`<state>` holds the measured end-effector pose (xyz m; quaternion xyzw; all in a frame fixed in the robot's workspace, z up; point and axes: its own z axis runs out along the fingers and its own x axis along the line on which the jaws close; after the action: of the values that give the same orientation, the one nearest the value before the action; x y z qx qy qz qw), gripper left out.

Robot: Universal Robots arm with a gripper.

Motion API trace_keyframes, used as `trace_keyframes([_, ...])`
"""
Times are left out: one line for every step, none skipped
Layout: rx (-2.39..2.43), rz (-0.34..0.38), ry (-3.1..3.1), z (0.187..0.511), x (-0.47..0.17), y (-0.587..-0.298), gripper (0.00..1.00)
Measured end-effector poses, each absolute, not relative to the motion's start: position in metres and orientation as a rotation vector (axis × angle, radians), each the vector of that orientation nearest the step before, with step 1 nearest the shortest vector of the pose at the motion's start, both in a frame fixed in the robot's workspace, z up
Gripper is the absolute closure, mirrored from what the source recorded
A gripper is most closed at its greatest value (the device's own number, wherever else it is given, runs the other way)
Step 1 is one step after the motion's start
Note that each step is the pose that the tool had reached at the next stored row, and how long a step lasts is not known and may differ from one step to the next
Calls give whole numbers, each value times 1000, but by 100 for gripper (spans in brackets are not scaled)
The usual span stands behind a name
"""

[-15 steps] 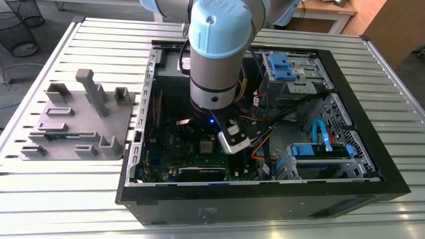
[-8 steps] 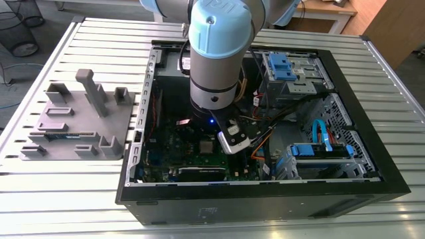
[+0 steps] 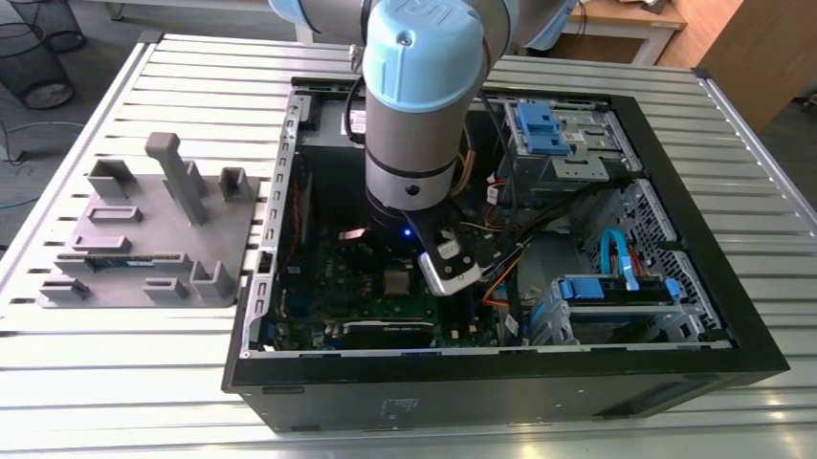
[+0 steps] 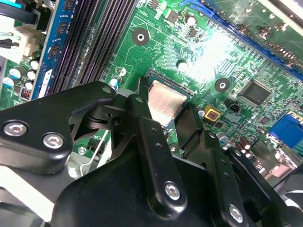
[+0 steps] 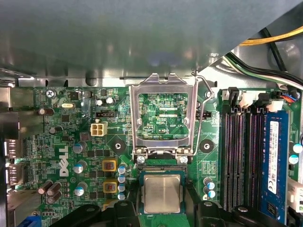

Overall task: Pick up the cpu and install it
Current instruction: 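Place the cpu into insertion slot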

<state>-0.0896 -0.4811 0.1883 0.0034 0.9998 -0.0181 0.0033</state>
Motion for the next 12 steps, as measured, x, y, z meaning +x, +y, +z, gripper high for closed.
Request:
trace_keyframes([11,-56,3134,189,-90,-481,53])
trace_keyframes([11,-56,3134,189,-89,-481,53])
trace_keyframes([11,-56,3134,190,-90,-481,53])
trace_keyframes([11,-57,3134,190,-90,-481,53])
trace_keyframes([11,-57,3135,190,-90,-481,53])
trace_keyframes([11,-57,3135,190,-90,-481,53])
trace_keyframes([11,-57,3135,190,-90,-481,53])
trace_keyframes([11,-57,3135,190,-90,-481,53])
trace_keyframes([10,-57,3134,190,-90,-481,53])
trace_keyframes([9,-56,3135,190,-90,-481,53])
trace_keyframes([8,-54,3135,190,-90,-481,53])
trace_keyframes([7,-53,3135,190,-90,-481,53])
